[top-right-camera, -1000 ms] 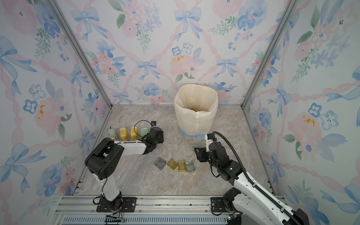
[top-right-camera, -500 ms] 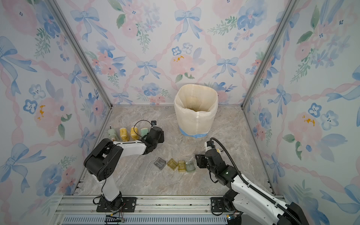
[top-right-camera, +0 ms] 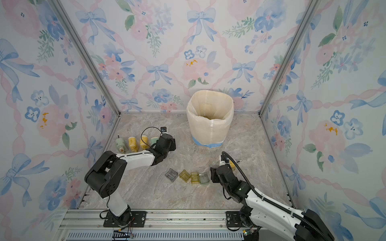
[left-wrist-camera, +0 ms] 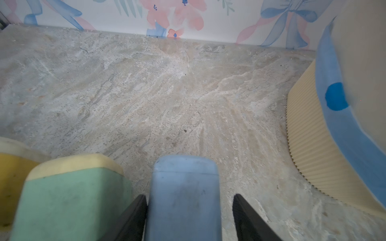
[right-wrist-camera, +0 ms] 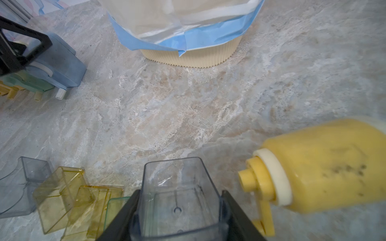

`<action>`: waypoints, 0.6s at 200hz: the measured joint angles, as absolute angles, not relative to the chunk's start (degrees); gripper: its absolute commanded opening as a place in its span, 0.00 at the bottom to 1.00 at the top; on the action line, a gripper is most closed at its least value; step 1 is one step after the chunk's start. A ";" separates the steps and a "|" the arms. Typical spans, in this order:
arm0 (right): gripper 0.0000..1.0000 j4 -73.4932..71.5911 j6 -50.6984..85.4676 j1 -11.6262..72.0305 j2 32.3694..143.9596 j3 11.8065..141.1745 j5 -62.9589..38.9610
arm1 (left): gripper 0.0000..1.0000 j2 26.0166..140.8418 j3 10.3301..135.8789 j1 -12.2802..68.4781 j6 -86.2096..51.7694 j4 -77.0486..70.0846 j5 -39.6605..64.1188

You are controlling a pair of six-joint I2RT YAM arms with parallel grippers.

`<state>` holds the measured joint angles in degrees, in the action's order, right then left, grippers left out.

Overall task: Take out the pencil sharpener tray and clean the shavings
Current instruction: Place the pencil sharpener at the center of the board.

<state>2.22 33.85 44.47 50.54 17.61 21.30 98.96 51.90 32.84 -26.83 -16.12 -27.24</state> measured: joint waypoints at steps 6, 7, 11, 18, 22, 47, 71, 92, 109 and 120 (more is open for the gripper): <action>0.52 1.76 33.87 44.66 51.42 17.43 21.67 | 0.69 98.48 51.90 32.93 -26.81 -16.14 -27.27; 0.52 1.72 33.87 44.69 51.51 17.41 21.71 | 0.69 98.43 51.90 32.93 -26.83 -16.14 -27.27; 0.52 1.45 33.87 44.82 52.07 17.30 21.82 | 0.69 98.13 51.90 32.97 -26.79 -16.14 -27.29; 0.52 0.91 33.87 45.06 52.99 17.08 22.24 | 0.70 97.71 51.90 32.99 -26.68 -16.14 -27.42; 0.52 0.58 33.87 45.21 53.43 16.97 22.44 | 0.70 97.51 51.90 33.04 -26.65 -16.14 -27.46; 0.52 -1.26 33.87 46.00 55.96 16.51 23.11 | 0.74 96.51 51.90 33.01 -26.61 -16.12 -27.68; 0.52 -2.90 33.87 46.39 57.65 16.40 23.44 | 0.79 95.02 51.90 33.01 -25.93 -16.10 -27.66; 0.53 -3.84 33.89 47.22 58.92 16.34 23.44 | 0.85 93.47 51.90 33.04 -25.56 -16.12 -27.68; 0.56 -4.56 33.93 47.66 59.68 15.92 23.44 | 0.87 92.49 51.90 33.04 -25.54 -16.12 -27.73; 0.57 -5.23 34.02 47.79 60.03 15.44 23.46 | 0.87 91.90 51.88 33.04 -25.54 -16.12 -27.66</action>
